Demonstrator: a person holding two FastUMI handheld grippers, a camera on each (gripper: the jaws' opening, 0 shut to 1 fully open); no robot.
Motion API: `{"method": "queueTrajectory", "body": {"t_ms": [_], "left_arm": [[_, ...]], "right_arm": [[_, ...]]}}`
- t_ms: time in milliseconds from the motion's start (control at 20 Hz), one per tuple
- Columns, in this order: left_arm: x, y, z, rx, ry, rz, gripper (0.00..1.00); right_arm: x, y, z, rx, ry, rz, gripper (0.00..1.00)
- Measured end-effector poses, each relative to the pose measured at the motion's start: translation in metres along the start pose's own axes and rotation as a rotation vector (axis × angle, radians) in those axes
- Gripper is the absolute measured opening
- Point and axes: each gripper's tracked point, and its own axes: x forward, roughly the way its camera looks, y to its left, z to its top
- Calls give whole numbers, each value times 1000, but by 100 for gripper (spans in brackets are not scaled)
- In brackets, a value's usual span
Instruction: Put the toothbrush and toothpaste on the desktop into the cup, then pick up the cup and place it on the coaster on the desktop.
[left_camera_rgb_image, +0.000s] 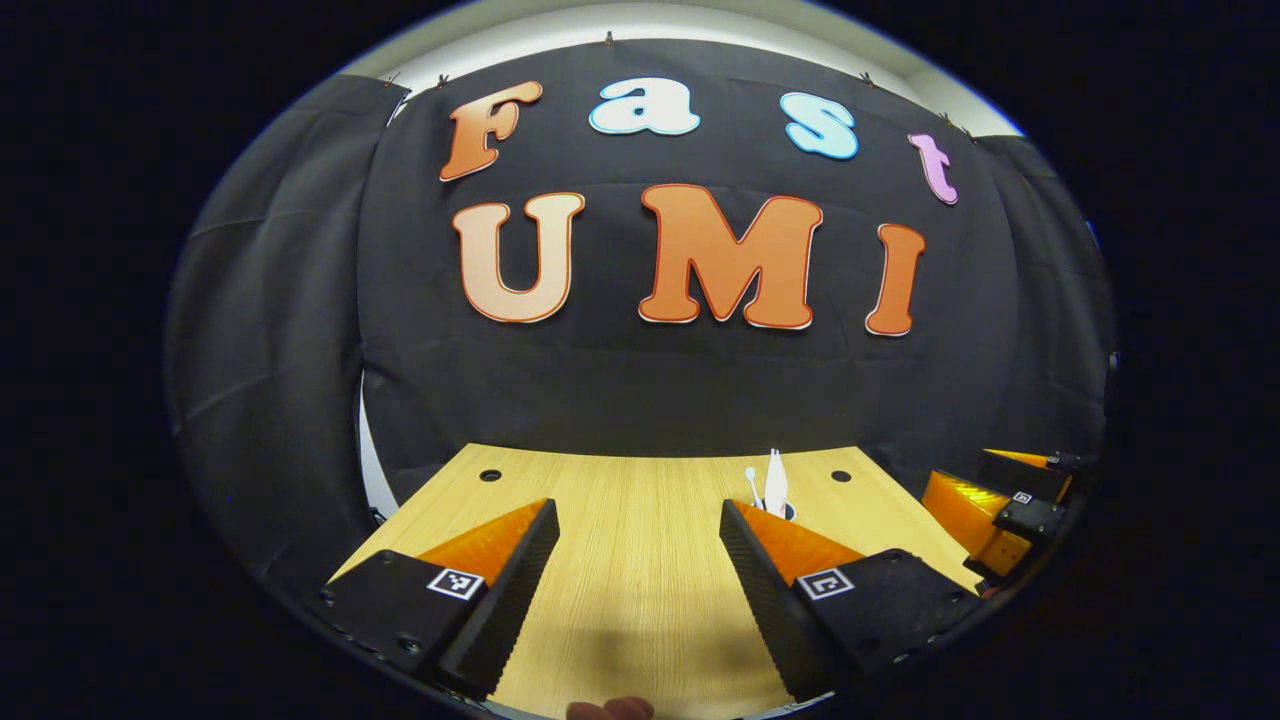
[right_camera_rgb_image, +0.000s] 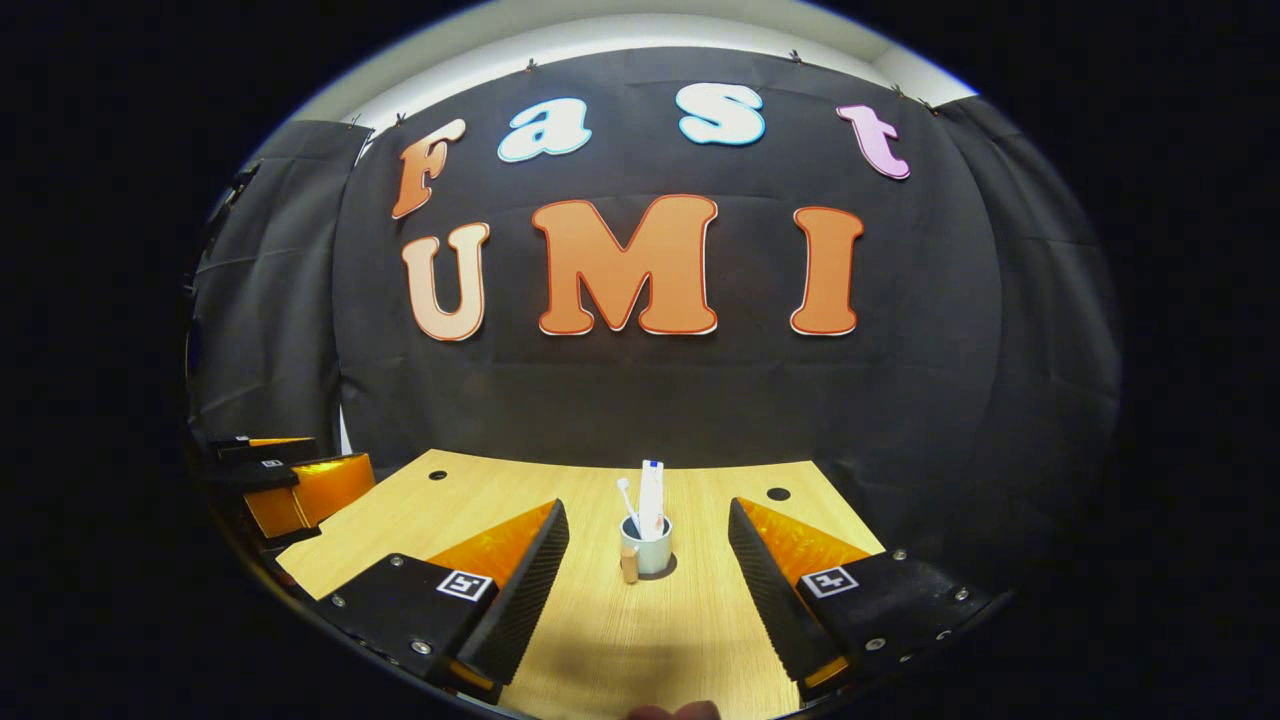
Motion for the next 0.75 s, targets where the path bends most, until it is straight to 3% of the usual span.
{"method": "queueTrajectory", "body": {"t_ms": [750], "left_arm": [[4, -19, 9, 25, -16, -21, 98]], "right_arm": [[-3, -19, -3, 32, 3, -41, 96]]}}
